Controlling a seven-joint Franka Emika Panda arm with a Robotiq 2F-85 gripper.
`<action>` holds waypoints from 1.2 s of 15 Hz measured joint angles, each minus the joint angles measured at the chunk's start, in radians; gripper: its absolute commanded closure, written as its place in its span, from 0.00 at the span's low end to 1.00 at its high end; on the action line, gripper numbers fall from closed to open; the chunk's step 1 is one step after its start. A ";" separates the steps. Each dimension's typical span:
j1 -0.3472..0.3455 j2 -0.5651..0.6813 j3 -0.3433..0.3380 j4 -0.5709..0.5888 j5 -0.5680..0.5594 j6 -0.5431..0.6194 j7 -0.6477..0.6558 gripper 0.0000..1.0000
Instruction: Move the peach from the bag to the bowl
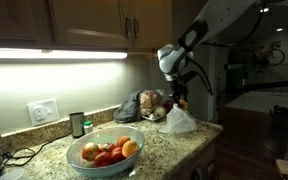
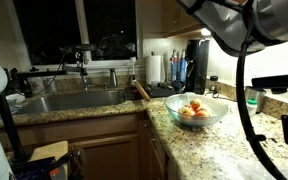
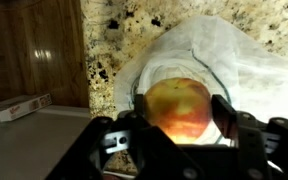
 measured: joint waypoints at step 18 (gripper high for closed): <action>-0.021 0.056 0.000 -0.061 -0.005 -0.015 0.010 0.58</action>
